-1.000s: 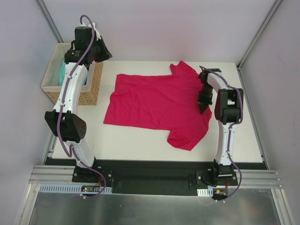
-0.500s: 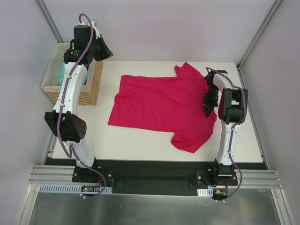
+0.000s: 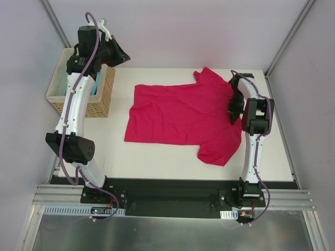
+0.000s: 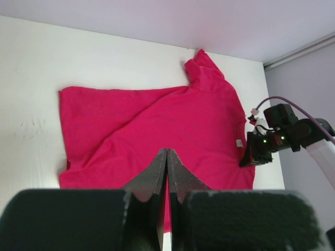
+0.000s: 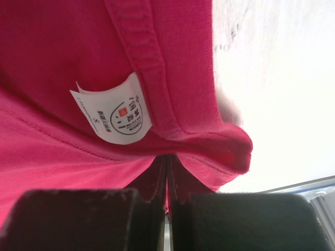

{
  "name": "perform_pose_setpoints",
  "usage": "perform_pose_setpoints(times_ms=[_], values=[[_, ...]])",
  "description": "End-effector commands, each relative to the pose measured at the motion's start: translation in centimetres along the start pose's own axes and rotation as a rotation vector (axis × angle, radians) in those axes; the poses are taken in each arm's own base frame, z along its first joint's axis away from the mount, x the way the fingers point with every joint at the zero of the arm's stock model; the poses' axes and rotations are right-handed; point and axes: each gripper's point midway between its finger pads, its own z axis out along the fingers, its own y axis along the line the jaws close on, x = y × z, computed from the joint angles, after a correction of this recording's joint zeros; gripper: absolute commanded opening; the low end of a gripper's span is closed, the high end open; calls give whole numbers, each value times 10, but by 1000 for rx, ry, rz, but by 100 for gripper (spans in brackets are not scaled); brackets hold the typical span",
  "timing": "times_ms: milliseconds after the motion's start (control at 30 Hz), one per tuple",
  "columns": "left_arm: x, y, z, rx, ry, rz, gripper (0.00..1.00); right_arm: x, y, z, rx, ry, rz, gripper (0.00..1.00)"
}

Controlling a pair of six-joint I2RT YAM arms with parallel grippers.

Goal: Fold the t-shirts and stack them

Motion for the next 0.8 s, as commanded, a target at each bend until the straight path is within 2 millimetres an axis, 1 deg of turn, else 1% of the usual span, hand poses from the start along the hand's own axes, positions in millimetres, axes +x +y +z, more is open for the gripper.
perform_pose_setpoints(times_ms=[0,33,100,133,167,200,233,267,300,333,367,400,433,467,500,533,567,600,633,667,700,733,767], values=[[-19,-38,-41,87,-84,26,0,-5,-3,6,-19,7,34,1],[-18,-37,-41,81,-84,23,0,-5,-2,8,-23,4,35,1],[-15,-36,-37,80,-72,16,0,1,-2,3,-34,4,40,1],[-8,-34,-33,75,-54,16,0,1,1,0,-51,-5,44,1],[-4,-31,-28,68,-41,10,0,0,3,-6,-69,-22,49,1],[3,-30,-24,70,-19,8,0,3,3,-23,-94,-67,52,1],[15,-26,-17,69,20,2,0,-1,9,-34,-132,-117,56,7],[28,-27,-10,81,59,8,0,0,10,-48,-156,-162,54,19],[41,-25,-4,89,102,37,6,2,8,-71,-183,-228,60,38],[63,-22,3,98,173,42,17,0,5,-85,-193,-283,76,46],[93,-28,10,126,270,54,21,4,11,-96,-206,-317,60,51],[115,-25,15,133,338,97,24,2,15,-107,-233,-365,58,52],[147,-20,23,133,435,116,27,15,19,-123,-286,-397,49,52],[183,-26,18,137,549,152,27,19,23,-130,-317,-420,43,50],[204,-27,17,150,608,224,26,20,29,-137,-361,-467,28,45],[226,-19,17,115,662,262,24,39,32,-137,-391,-463,14,42],[240,-18,12,112,702,288,24,48,33,-134,-402,-457,1,41],[257,-26,8,141,742,318,24,60,39,-129,-428,-432,-19,38],[269,-33,3,193,791,295,26,79,37,-110,-422,-363,-25,34],[275,-39,0,230,820,287,28,91,36,-99,-418,-315,-35,29],[285,-42,-7,250,871,278,29,106,34,-90,-412,-256,-43,23],[290,-44,-5,261,904,280,29,118,33,-79,-405,-212,-52,23],[293,-40,-4,239,916,310,29,135,29,-68,-396,-168,-69,22]])
